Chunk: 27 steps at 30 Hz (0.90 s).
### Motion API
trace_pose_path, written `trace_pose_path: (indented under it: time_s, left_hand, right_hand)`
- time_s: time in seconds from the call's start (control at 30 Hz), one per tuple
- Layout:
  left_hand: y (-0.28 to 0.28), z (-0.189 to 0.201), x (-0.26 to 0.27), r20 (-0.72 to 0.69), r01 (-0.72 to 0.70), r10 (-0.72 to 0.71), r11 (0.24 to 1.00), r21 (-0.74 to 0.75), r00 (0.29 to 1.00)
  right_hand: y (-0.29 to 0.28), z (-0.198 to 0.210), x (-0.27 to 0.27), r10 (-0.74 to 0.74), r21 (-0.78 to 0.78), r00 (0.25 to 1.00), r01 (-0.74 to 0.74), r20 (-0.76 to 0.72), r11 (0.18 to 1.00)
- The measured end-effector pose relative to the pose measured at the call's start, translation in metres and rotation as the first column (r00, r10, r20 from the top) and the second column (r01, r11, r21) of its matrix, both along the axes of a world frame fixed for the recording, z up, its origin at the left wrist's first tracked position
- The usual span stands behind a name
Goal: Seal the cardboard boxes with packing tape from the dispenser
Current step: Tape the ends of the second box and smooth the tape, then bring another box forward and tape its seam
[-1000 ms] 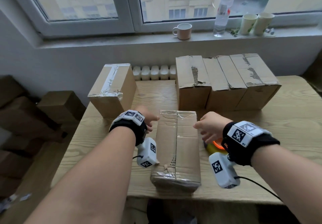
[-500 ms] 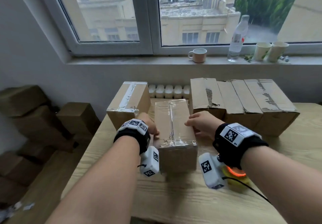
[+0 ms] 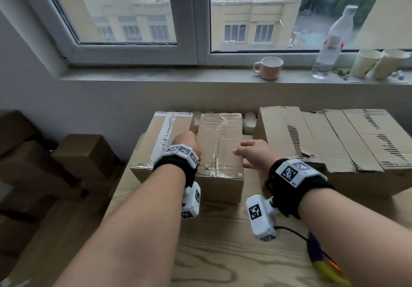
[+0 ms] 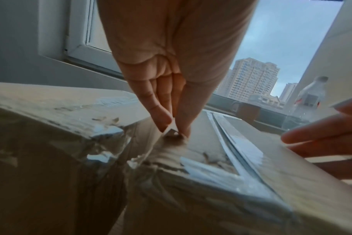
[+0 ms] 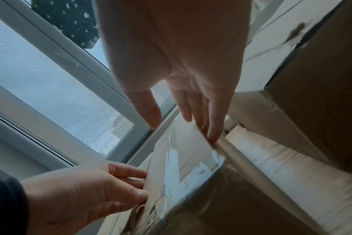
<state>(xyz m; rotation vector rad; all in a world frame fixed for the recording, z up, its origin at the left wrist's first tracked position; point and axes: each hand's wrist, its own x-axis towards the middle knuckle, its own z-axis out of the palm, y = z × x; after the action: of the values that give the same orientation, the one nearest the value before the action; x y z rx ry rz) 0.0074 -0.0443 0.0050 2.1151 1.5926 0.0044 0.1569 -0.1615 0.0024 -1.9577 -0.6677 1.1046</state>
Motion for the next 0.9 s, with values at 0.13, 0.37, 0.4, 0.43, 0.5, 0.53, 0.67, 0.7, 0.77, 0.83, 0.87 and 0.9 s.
trace_pose_path:
  time_s: [0.13, 0.37, 0.4, 0.43, 0.5, 0.53, 0.67, 0.7, 0.77, 0.83, 0.87, 0.9]
  left_hand:
    - [0.007, -0.009, -0.001, -0.057, 0.048, -0.047, 0.999, 0.0, 0.997]
    - [0.017, -0.011, -0.003, -0.062, 0.094, -0.09, 0.994, 0.059, 0.994]
    - [0.017, -0.011, -0.002, -0.066, 0.104, -0.1, 0.993, 0.06, 0.993]
    - [0.016, -0.011, -0.002, -0.072, 0.112, -0.108, 0.991, 0.066, 0.992]
    - [0.014, -0.008, 0.002, -0.072, 0.121, -0.114, 0.987, 0.102, 0.991]
    - [0.012, -0.006, 0.005, -0.062, 0.123, -0.116, 0.985, 0.118, 0.991]
    - [-0.003, 0.004, 0.039, -0.022, 0.198, -0.197, 0.969, 0.147, 0.98]
    - [-0.008, 0.005, 0.052, -0.012, 0.224, -0.225, 0.964, 0.143, 0.974]
    - [-0.018, 0.008, 0.078, 0.019, 0.267, -0.271, 0.956, 0.124, 0.962]
    - [-0.028, 0.009, 0.105, 0.036, 0.312, -0.318, 0.943, 0.114, 0.948]
    - [-0.031, 0.01, 0.117, 0.036, 0.332, -0.338, 0.936, 0.114, 0.94]
    - [-0.034, 0.009, 0.129, 0.03, 0.35, -0.356, 0.929, 0.118, 0.934]
  right_hand:
    - [0.008, -0.019, -0.001, 0.004, -0.026, 1.0, -0.003, 0.026, 1.0]
    - [0.019, -0.024, 0.0, -0.001, 0.008, 1.0, 0.001, -0.02, 1.0]
    - [0.017, -0.022, -0.001, 0.003, 0.004, 1.0, -0.003, -0.018, 1.0]
    - [0.014, -0.021, -0.001, 0.008, 0.0, 1.0, -0.008, -0.012, 1.0]
    - [0.006, -0.015, 0.0, -0.001, 0.003, 1.0, 0.001, 0.022, 1.0]
    - [0.0, -0.011, 0.002, -0.016, 0.007, 0.998, 0.016, 0.057, 1.0]
    - [-0.032, 0.012, 0.019, -0.113, 0.07, 0.987, 0.106, 0.111, 0.992]
    - [-0.04, 0.02, 0.025, -0.154, 0.089, 0.98, 0.143, 0.124, 0.986]
    - [-0.057, 0.03, 0.04, -0.234, 0.114, 0.95, 0.215, 0.207, 0.97]
    - [-0.071, 0.031, 0.057, -0.277, 0.1, 0.908, 0.259, 0.315, 0.961]
    - [-0.078, 0.03, 0.064, -0.285, 0.083, 0.888, 0.274, 0.362, 0.958]
    - [-0.084, 0.028, 0.072, -0.285, 0.054, 0.868, 0.288, 0.407, 0.956]
